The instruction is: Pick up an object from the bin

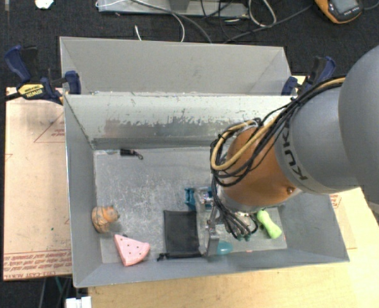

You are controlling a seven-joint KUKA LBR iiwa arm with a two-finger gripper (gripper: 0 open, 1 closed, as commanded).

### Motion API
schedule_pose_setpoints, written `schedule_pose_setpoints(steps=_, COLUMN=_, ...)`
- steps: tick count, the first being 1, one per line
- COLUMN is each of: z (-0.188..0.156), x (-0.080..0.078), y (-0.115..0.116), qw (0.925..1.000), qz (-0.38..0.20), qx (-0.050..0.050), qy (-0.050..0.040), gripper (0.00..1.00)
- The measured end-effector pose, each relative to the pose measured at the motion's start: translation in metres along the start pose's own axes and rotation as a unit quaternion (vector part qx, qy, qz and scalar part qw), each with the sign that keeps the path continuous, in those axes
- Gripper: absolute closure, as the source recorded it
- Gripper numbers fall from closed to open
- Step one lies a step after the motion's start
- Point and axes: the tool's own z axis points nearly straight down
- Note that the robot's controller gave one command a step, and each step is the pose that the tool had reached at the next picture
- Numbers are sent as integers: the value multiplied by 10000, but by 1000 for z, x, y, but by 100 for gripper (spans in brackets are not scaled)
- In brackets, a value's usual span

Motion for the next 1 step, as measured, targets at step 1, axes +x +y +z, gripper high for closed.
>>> schedule_pose_setpoints(steps=1, z=-17, x=3, y=37, qw=9994, qz=-350, qx=3, qy=73, gripper=0)
